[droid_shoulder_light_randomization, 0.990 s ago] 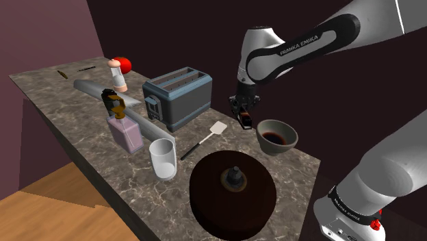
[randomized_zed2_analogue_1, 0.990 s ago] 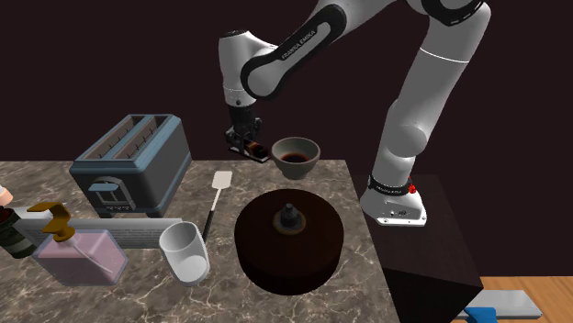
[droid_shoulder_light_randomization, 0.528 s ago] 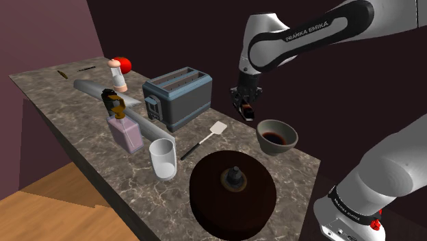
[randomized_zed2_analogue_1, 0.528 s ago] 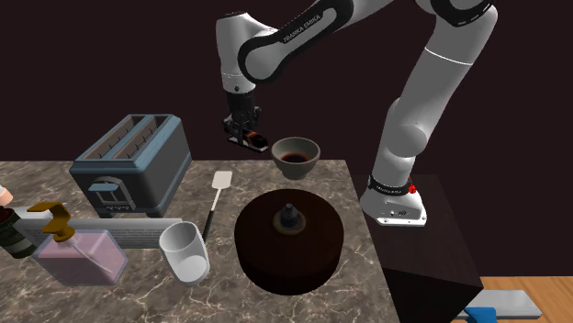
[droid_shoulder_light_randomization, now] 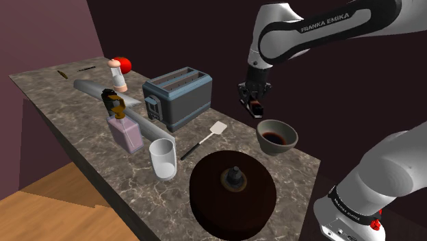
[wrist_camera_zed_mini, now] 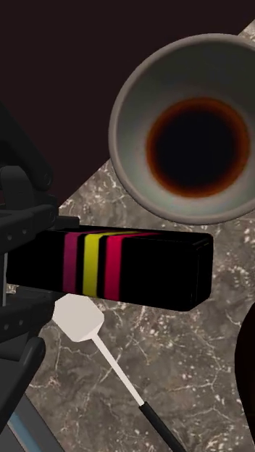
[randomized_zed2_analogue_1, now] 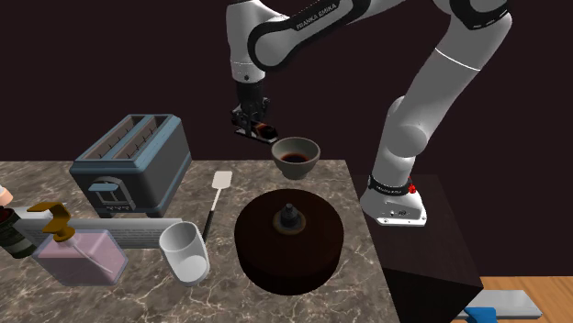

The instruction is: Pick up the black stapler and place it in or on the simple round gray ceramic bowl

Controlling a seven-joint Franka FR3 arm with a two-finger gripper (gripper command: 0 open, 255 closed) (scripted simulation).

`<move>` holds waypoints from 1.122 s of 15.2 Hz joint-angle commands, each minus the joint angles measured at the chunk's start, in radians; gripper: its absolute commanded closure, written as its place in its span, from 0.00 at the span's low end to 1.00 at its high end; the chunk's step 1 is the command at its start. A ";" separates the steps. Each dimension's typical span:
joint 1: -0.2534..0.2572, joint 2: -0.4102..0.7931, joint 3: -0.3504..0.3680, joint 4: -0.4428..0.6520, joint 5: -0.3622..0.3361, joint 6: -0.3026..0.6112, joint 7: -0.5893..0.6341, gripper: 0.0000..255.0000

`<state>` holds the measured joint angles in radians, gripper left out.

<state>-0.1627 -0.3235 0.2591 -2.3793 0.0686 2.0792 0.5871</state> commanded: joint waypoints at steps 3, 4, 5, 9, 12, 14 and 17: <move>0.008 -0.159 -0.035 -0.146 0.025 -0.013 -0.051 1.00; 0.009 -0.201 -0.046 -0.181 0.028 -0.020 -0.064 1.00; 0.010 -0.244 -0.057 -0.215 0.030 -0.029 -0.077 1.00; 0.011 -0.449 -0.110 -0.360 0.024 -0.091 -0.132 1.00; 0.013 -0.435 -0.106 -0.393 0.027 -0.044 -0.131 1.00; 0.014 -0.424 -0.103 -0.414 0.029 -0.012 -0.131 1.00; 0.015 -0.404 -0.099 -0.444 0.033 0.038 -0.130 1.00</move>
<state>-0.1479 -0.7316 0.1596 -2.8150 0.1008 2.1035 0.4574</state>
